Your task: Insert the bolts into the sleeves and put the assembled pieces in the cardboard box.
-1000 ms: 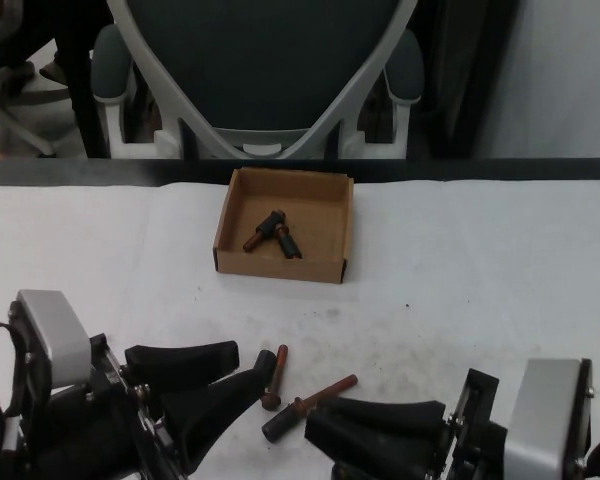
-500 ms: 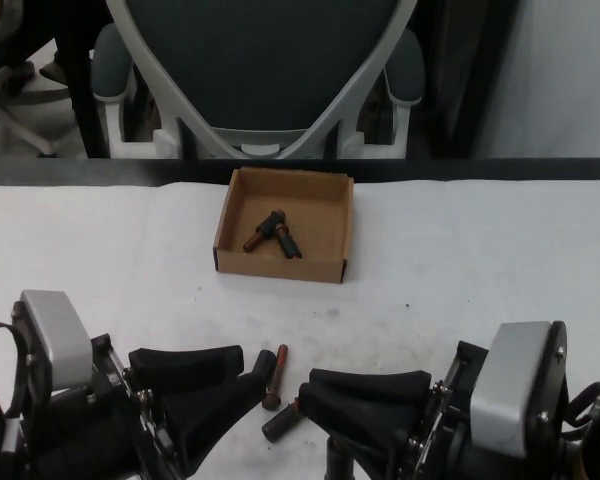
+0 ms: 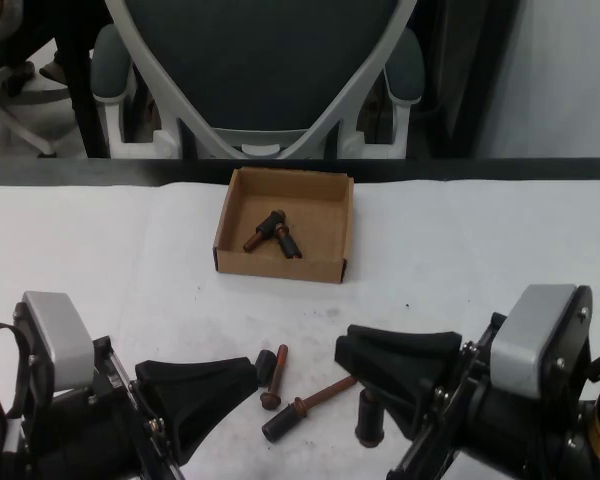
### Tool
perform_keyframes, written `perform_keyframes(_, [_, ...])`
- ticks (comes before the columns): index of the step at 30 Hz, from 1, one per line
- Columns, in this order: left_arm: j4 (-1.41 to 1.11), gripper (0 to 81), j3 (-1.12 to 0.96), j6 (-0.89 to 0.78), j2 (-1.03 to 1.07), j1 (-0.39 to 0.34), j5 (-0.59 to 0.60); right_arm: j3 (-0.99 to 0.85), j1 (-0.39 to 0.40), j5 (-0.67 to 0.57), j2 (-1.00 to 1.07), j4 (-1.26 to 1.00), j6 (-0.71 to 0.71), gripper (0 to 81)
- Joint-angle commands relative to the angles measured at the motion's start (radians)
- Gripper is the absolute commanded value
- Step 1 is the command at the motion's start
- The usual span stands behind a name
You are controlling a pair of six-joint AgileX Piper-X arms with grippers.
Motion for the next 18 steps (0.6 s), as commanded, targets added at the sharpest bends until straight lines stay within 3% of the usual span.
perform_keyframes(1, [-0.006, 0.8, -0.002, 0.002, -0.003, 0.001, 0.007, -0.015, -0.037, -0.013, -0.01, -0.006, -0.005, 0.2])
perform_keyframes(18, [-0.004, 0.8, -0.002, -0.006, -0.003, 0.001, 0.06, -0.257, -0.167, -0.103, -0.008, 0.333, -0.07, 0.2])
